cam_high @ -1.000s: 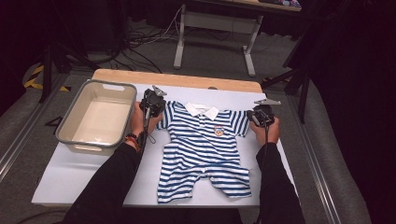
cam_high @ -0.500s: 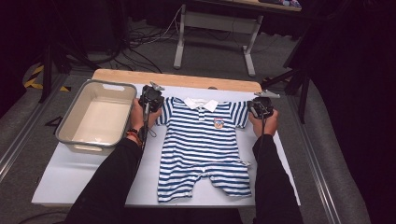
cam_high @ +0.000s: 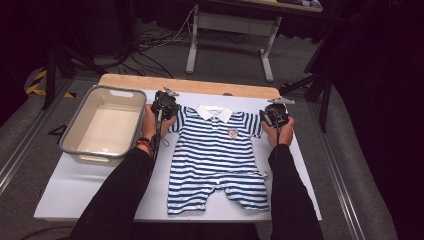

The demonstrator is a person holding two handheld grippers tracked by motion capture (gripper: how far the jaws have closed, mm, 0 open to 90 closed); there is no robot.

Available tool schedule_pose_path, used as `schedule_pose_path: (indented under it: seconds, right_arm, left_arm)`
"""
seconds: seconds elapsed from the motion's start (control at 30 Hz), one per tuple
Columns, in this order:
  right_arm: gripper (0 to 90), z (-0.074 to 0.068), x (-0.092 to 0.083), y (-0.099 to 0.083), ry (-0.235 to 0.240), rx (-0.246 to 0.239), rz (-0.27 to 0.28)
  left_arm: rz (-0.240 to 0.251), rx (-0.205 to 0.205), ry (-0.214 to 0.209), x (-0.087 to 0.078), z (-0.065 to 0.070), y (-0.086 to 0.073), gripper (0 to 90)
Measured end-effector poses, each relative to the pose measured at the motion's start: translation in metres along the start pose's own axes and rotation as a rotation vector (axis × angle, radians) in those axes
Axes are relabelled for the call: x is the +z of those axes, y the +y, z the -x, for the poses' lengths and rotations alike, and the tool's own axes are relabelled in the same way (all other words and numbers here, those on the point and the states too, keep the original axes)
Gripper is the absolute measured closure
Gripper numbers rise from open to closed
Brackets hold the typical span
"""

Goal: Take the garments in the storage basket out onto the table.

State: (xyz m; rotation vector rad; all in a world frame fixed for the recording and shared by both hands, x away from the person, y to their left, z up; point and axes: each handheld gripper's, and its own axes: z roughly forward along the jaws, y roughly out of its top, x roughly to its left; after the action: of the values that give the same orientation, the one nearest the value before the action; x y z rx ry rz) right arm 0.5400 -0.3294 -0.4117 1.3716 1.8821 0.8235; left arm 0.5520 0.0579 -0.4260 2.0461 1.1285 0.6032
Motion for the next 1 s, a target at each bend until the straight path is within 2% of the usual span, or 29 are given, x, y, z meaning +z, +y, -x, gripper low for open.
schedule_pose_path:
  seconds: [0.1,0.13,0.17,0.2,0.3,0.4,0.47,0.5,0.53,0.63,0.73,0.8,0.83,0.87,0.9,0.93,0.97,1.0]
  right_arm:
    - [74.2,-0.002,-0.009,-0.006,0.029,0.006,0.012]
    - [74.6,-0.002,-0.012,-0.009,0.049,0.005,0.019]
    - [74.6,-0.002,-0.012,-0.009,0.049,0.005,0.019]
    - [76.0,-0.005,-0.021,-0.015,0.08,-0.004,0.031]
    - [76.6,-0.008,-0.034,-0.023,0.115,-0.005,0.045]
    - [77.1,-0.013,-0.051,-0.033,0.155,-0.018,0.061]
    - [77.2,-0.018,-0.063,-0.041,0.183,-0.044,0.073]
    - [76.6,-0.021,-0.07,-0.045,0.197,-0.057,0.072]
    - [76.2,-0.023,-0.075,-0.049,0.22,-0.066,0.073]
    - [76.7,-0.034,-0.095,-0.064,0.27,-0.097,0.081]
    - [77.0,-0.044,-0.11,-0.076,0.313,-0.136,0.078]
    - [77.2,-0.054,-0.123,-0.086,0.367,-0.151,0.082]
    - [77.2,-0.054,-0.123,-0.086,0.367,-0.151,0.082]
    - [76.7,-0.063,-0.132,-0.096,0.402,-0.164,0.081]
    - [76.3,-0.069,-0.136,-0.1,0.416,-0.178,0.075]
    - [76.3,-0.069,-0.136,-0.1,0.416,-0.178,0.075]
    - [75.9,-0.079,-0.143,-0.105,0.426,-0.212,0.063]
    - [76.0,-0.083,-0.147,-0.108,0.448,-0.217,0.063]
  left_arm:
    - [0.006,0.025,-0.029,-0.005,0.007,-0.005,81.6]
    - [0.004,0.042,-0.033,-0.007,0.01,-0.006,81.7]
    - [0.004,0.042,-0.033,-0.007,0.01,-0.006,81.7]
    - [0.005,0.054,-0.045,-0.009,0.014,-0.008,81.5]
    - [0.023,0.099,-0.08,-0.02,0.027,-0.015,81.7]
    - [0.047,0.133,-0.124,-0.033,0.037,-0.024,81.4]
    - [0.059,0.177,-0.139,-0.044,0.046,-0.032,81.4]
    - [0.059,0.177,-0.139,-0.044,0.046,-0.032,81.1]
    - [0.062,0.212,-0.165,-0.053,0.055,-0.04,80.8]
    - [0.08,0.259,-0.202,-0.068,0.066,-0.055,79.8]
    - [0.093,0.282,-0.251,-0.082,0.075,-0.07,79.1]
    - [0.099,0.315,-0.268,-0.091,0.081,-0.078,78.7]
    - [0.099,0.315,-0.268,-0.091,0.081,-0.078,78.0]
    - [0.105,0.338,-0.301,-0.1,0.088,-0.088,77.0]
    - [0.108,0.358,-0.307,-0.104,0.091,-0.093,76.2]
    - [0.108,0.358,-0.307,-0.104,0.091,-0.093,74.7]
    - [0.109,0.377,-0.315,-0.108,0.093,-0.097,73.8]
    - [0.119,0.381,-0.338,-0.112,0.095,-0.102,73.1]
